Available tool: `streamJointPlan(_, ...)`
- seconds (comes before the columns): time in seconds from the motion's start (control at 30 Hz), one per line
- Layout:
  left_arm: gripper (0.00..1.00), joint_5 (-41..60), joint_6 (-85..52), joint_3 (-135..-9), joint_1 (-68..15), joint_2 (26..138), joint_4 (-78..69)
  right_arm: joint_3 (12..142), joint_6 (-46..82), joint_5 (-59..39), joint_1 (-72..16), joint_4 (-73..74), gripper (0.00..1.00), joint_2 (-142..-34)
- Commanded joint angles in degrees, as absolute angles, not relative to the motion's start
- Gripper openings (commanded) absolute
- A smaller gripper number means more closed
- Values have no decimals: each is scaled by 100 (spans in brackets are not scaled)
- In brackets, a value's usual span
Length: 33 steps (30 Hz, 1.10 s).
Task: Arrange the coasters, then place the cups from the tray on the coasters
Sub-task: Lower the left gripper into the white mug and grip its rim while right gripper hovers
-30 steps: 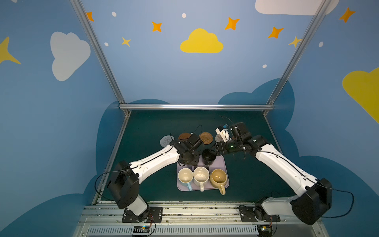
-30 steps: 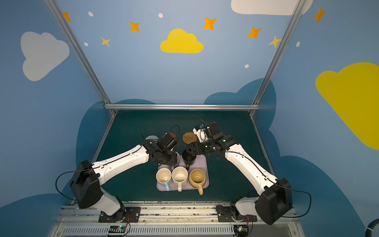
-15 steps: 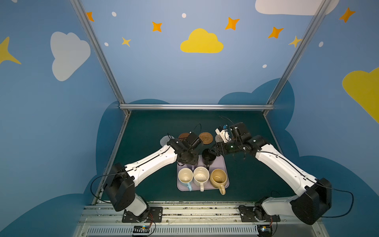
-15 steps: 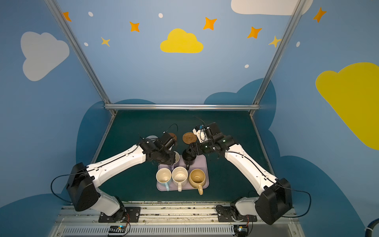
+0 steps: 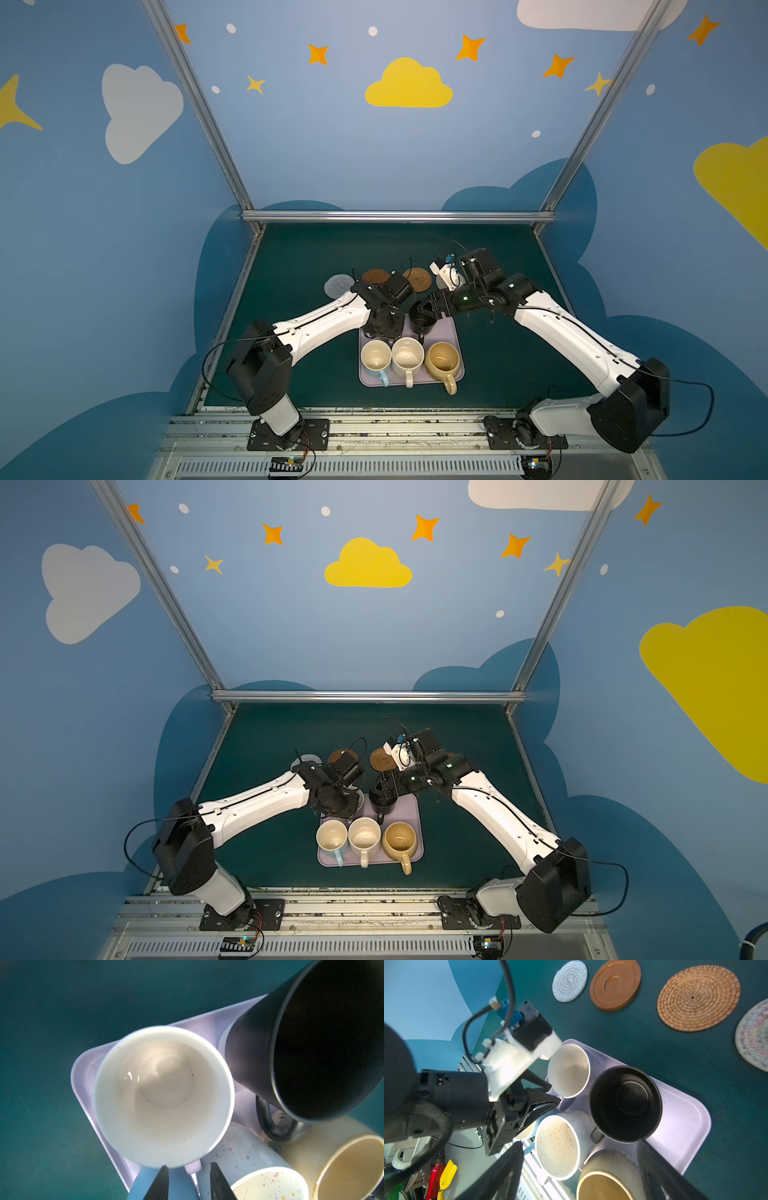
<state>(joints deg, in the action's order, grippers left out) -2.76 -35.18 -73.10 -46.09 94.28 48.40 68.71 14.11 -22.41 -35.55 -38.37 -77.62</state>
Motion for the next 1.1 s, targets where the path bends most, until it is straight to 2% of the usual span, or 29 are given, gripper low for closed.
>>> streamJointPlan(0.0,33,-273,-3481,-7315,-4632,9618,4931,7027,1330,-2171,-3610,-3955,85,-7711)
streamJointPlan(0.47,33,-430,-3551,-7277,-4719,9297,5111,7000,1449,-2179,-3613,-3867,85,-7839)
streamJointPlan(1.07,32,-385,-3464,-7382,-4808,9569,5114,7136,1545,-2215,-3680,-3999,85,-7889)
